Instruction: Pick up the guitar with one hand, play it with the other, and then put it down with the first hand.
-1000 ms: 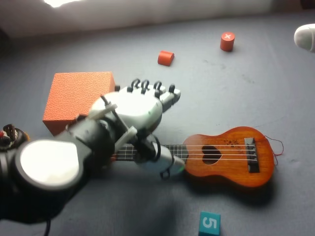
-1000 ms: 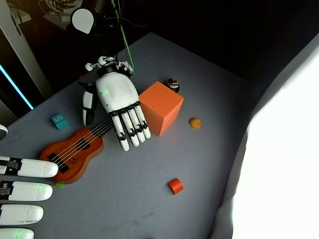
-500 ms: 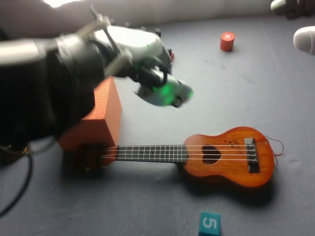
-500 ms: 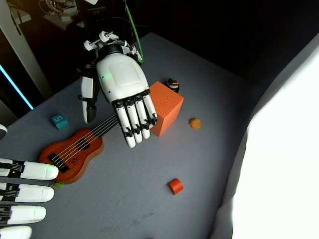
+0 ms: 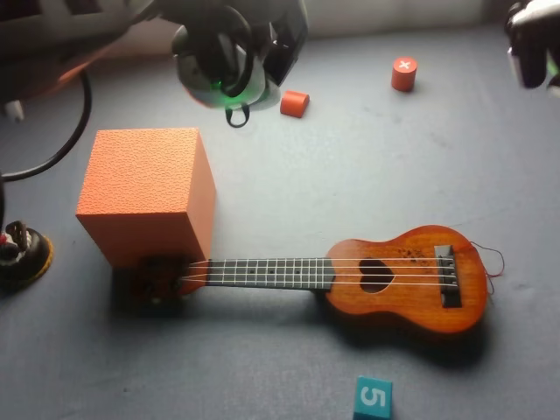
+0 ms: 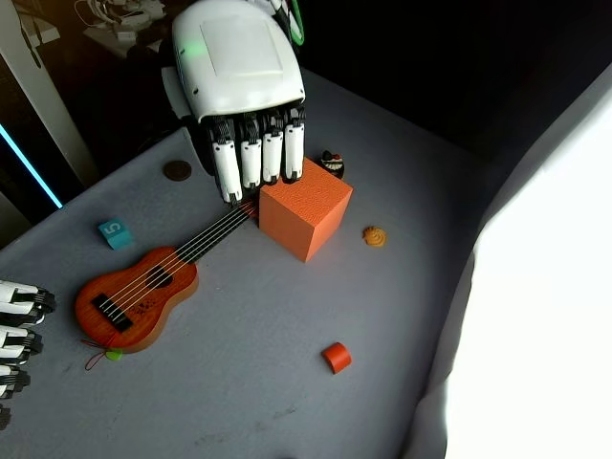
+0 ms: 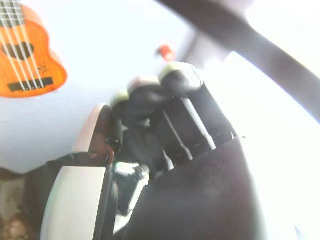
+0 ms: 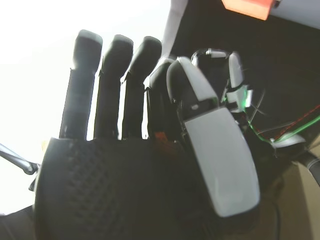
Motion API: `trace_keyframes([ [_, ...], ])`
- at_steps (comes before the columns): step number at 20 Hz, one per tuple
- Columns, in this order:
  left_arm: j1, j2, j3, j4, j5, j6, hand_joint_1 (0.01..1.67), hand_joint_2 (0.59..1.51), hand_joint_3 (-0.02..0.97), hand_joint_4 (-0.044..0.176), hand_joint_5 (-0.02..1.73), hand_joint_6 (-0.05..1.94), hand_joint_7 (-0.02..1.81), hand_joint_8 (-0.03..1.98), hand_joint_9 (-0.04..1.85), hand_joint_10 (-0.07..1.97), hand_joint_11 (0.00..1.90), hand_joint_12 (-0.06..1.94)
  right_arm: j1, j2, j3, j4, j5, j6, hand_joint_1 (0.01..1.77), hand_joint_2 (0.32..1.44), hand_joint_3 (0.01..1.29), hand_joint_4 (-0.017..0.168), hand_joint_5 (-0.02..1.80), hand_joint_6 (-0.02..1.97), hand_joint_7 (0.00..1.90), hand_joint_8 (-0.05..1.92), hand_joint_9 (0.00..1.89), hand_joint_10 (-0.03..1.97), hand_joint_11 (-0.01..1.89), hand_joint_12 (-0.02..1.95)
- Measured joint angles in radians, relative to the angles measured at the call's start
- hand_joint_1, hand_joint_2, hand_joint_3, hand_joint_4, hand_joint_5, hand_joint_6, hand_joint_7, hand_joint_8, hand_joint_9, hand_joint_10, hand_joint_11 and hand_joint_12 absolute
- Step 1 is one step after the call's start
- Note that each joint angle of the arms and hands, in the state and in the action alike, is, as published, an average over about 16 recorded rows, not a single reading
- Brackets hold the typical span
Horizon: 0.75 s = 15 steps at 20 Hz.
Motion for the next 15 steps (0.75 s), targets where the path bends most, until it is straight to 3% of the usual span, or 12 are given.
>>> trace_keyframes([
  [3, -0.044, 0.008, -0.006, -0.049, 0.013, 0.066, 0.89, 1.346, -0.003, 0.004, 0.62, 1.60, 0.94, 1.57, 0.95, 1.74, 0.83, 1.92, -0.003, -0.015, 0.016, -0.134, 0.027, 0.046, 0.97, 1.36, 0.02, 0.002, 0.53, 1.55, 0.70, 1.57, 0.70, 1.71, 0.68, 1.91],
  [5, -0.062, 0.013, -0.011, -0.064, 0.021, 0.089, 0.90, 1.342, -0.003, 0.004, 0.62, 1.58, 0.94, 1.60, 0.95, 1.77, 0.84, 1.93, -0.004, -0.027, 0.027, -0.221, 0.046, 0.077, 1.04, 1.35, 0.02, 0.004, 0.52, 1.62, 0.69, 1.60, 0.71, 1.74, 0.69, 1.91],
  [9, -0.078, 0.017, -0.018, -0.072, 0.034, 0.094, 0.89, 1.339, -0.003, 0.007, 0.62, 1.58, 0.93, 1.57, 0.94, 1.76, 0.85, 1.93, -0.004, -0.048, 0.045, -0.375, 0.075, 0.141, 1.03, 1.36, 0.02, 0.006, 0.51, 1.64, 0.70, 1.57, 0.70, 1.76, 0.69, 1.91],
  [15, -0.084, 0.017, -0.016, -0.066, 0.039, 0.092, 0.88, 1.339, -0.002, 0.008, 0.61, 1.59, 0.93, 1.55, 0.94, 1.74, 0.84, 1.92, -0.004, -0.063, 0.051, -0.470, 0.107, 0.178, 0.98, 1.38, 0.02, 0.008, 0.49, 1.69, 0.70, 1.54, 0.69, 1.77, 0.68, 1.91],
])
